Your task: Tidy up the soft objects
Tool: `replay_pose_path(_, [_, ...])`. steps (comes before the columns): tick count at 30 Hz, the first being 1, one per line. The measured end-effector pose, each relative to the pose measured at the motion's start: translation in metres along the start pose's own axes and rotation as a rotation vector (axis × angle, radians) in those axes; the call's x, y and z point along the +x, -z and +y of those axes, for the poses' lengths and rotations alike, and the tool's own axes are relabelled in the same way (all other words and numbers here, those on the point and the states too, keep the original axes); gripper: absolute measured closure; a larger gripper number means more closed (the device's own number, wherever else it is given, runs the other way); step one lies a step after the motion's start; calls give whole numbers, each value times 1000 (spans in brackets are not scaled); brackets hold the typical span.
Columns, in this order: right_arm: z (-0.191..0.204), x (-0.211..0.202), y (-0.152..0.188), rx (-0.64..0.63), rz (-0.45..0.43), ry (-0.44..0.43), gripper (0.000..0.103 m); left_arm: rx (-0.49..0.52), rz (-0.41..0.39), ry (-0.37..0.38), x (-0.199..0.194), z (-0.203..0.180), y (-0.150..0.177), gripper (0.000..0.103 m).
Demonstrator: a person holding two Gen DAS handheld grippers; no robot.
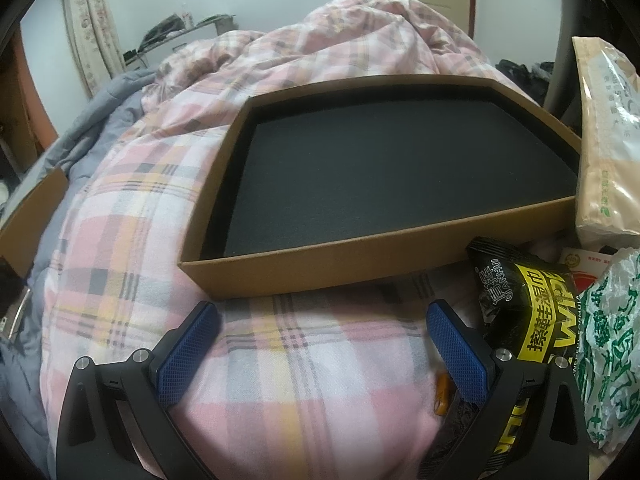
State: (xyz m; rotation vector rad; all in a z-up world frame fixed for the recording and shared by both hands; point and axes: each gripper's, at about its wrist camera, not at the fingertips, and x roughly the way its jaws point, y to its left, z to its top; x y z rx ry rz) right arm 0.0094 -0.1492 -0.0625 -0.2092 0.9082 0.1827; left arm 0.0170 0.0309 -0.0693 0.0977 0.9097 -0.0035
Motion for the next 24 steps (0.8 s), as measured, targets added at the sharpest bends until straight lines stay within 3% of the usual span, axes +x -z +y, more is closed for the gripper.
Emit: replay_pose_path(24, [3, 0, -2, 2, 5, 1, 87, 5, 7, -6, 1, 1, 0, 0])
